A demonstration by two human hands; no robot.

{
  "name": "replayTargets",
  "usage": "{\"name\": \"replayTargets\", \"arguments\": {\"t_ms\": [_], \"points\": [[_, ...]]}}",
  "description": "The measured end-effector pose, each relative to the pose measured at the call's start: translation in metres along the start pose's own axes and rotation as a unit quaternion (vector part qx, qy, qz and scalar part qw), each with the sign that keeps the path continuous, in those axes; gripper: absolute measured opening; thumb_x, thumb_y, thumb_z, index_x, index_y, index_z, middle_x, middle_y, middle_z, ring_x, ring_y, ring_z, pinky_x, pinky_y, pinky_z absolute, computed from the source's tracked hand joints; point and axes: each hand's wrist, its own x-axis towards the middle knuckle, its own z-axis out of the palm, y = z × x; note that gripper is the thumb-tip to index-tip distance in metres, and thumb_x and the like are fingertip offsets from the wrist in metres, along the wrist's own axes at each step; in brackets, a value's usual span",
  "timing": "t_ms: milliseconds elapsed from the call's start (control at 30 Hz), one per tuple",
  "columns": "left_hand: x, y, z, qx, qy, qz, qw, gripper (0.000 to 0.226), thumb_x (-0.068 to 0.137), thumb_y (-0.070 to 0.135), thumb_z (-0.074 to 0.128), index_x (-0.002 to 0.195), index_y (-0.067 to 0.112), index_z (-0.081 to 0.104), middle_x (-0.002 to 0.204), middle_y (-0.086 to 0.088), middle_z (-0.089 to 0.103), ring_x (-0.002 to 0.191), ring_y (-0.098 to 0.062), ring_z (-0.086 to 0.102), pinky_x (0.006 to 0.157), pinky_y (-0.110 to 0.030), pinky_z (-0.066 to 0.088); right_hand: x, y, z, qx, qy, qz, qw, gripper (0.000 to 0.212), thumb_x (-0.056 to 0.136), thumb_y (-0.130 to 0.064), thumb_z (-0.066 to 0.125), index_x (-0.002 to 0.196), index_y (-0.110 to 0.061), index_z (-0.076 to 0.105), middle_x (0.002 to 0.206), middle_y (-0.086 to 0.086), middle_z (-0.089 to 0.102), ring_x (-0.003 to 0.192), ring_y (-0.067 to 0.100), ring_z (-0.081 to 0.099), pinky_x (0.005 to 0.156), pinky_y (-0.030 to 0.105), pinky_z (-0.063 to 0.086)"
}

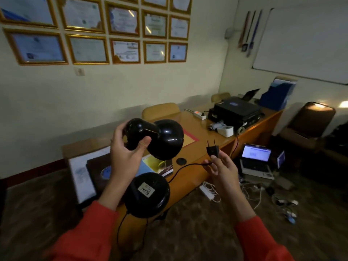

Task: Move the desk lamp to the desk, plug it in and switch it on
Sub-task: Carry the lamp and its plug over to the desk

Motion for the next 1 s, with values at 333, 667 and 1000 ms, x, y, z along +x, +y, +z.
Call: {"name": "replayTargets", "arguments": {"t_ms": [333,667,1000], "points": [[0.108,-0.062,0.169,-0.023,0.015,0.019,0.999,0.051,0.072,0.036,0.072,0.115,0.025,0.048,0.099,0.018,0.055,0.085,0.013,0.06,0.07,-0.013,0.053,0.19,-0.037,-0.061,-0.01,0.004,-0.004,1.0,0.019,0.089,-0.004,0.056,0.094,-0.021,0.06,0.09,0.009,0.063,0.068,0.017,0.067,0.065,0.03,0.056],[0.19,-0.12,0.302,-0.008,0.051,0.023,0.998,0.046,0.074,0.027,0.073,0.113,0.029,0.047,0.104,0.022,0.053,0.095,0.022,0.051,0.086,-0.009,0.046,0.335,-0.058,-0.118,-0.006,0.0,0.031,0.999,0.013,0.09,-0.005,0.054,0.097,-0.016,0.058,0.085,0.008,0.059,0.067,0.013,0.067,0.07,0.031,0.056],[0.267,-0.212,0.411,0.004,0.069,-0.004,0.998,0.051,0.078,0.015,0.073,0.123,0.012,0.048,0.103,0.021,0.052,0.091,0.027,0.05,0.074,0.008,0.038,0.484,-0.043,-0.15,-0.036,0.012,0.069,0.997,0.018,0.09,-0.006,0.056,0.107,-0.014,0.057,0.087,0.01,0.063,0.074,0.015,0.068,0.063,0.027,0.057]]}}
